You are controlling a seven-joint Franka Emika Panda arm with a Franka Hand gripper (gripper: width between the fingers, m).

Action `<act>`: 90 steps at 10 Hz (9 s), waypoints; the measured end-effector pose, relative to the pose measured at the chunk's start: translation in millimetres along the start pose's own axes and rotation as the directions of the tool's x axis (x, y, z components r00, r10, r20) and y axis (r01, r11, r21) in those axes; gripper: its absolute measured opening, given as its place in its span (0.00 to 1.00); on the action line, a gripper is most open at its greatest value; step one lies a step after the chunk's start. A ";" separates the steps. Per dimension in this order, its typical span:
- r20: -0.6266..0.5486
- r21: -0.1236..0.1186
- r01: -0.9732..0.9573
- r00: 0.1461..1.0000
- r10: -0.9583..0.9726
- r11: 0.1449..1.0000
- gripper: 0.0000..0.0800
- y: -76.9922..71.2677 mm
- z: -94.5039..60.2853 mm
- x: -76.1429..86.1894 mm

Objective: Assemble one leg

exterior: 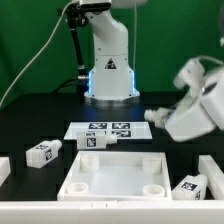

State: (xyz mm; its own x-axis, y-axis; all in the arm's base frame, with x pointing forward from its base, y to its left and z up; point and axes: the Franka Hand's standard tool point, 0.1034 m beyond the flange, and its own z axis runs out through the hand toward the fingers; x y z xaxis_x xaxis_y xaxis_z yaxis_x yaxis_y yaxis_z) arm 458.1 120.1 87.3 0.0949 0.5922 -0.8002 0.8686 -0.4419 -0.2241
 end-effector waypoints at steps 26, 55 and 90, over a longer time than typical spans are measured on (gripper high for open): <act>-0.898 0.285 -0.505 0.156 0.411 0.815 0.35 119.5 23.9 -69.1; -0.937 0.328 -0.523 -0.072 0.343 0.787 0.35 186.2 -55.2 0.6; -0.700 0.544 -0.550 0.120 0.704 0.634 0.81 179.0 -104.3 -51.5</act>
Offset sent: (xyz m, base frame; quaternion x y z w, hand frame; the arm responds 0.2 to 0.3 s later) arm 0.0000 0.0000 0.0000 0.0000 0.1938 0.0000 0.9810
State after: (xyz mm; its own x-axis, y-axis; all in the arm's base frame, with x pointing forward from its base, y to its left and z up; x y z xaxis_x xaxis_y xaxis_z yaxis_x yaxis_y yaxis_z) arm 659.4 80.8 146.5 0.9635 0.2312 0.1353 0.2339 -0.9722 -0.0043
